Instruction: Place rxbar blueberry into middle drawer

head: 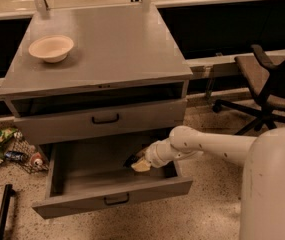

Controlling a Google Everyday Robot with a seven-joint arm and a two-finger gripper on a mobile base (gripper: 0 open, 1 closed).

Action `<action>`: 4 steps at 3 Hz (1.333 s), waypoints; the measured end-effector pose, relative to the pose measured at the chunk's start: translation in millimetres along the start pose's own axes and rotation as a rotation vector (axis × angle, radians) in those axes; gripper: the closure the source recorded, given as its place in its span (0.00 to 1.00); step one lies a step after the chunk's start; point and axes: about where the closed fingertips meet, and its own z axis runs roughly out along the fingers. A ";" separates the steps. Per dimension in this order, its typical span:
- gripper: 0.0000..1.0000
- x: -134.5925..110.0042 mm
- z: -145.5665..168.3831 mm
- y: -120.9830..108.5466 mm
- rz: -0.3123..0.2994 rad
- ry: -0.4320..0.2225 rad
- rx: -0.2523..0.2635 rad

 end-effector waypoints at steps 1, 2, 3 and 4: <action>0.36 -5.8 7.3 -6.8 0.012 -0.001 0.013; 0.13 -17.0 8.2 -4.6 0.023 -0.017 0.025; 0.11 -26.0 -6.2 4.0 0.028 -0.035 0.031; 0.42 -30.4 -50.9 38.5 0.018 -0.042 0.019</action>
Offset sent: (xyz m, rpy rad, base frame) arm 0.0130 0.0242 0.0195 0.0300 -0.0200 -0.0662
